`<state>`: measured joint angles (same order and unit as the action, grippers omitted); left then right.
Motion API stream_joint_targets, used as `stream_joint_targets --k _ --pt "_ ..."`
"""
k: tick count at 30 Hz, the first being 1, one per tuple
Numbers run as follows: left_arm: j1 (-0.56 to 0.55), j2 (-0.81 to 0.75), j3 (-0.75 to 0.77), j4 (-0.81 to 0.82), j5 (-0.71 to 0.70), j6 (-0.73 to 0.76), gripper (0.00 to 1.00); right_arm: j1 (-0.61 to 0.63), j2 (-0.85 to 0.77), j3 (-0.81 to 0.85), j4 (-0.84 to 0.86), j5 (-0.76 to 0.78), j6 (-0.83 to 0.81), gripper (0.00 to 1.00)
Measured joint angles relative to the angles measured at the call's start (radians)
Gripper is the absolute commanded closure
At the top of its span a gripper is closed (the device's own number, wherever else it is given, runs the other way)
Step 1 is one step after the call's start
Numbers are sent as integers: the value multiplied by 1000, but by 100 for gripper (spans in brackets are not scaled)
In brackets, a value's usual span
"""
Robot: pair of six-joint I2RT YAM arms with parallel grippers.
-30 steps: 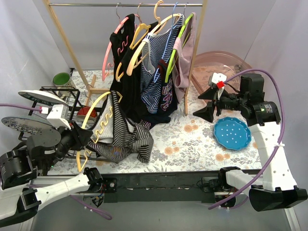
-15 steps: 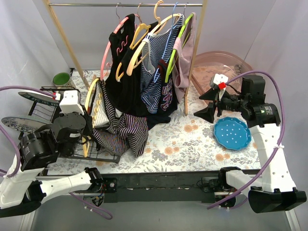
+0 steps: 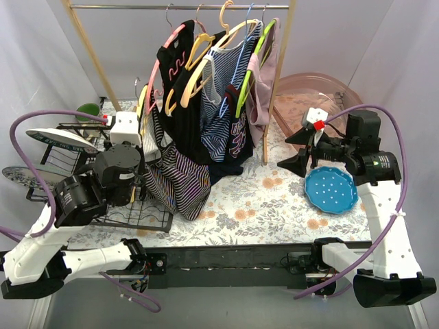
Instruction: Place the tank top on the hanger
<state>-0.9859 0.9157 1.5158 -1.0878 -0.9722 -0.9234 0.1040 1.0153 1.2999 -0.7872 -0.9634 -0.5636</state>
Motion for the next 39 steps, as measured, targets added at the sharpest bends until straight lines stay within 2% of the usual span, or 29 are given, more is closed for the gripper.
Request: stream_joint_targets --k 12,21,23,27,29,39 --pt "0 -37 -39 206 -65 158 100 -6 -4 -2 3 -21 10 14" --pt "24 -14 -128 388 -75 300 100 -6 -22 -6 3 -35 11 14" --pt "83 -9 -150 428 -47 328 100 -6 -23 -6 3 -35 11 14" --pt "338 11 -199 494 92 357 100 -9 -34 -16 5 -41 11 14" --pt "410 19 -229 522 135 361 100 -11 -41 -27 3 -42 11 14" --pt "593 109 -230 656 375 368 100 -13 -53 -56 5 -59 10 14"
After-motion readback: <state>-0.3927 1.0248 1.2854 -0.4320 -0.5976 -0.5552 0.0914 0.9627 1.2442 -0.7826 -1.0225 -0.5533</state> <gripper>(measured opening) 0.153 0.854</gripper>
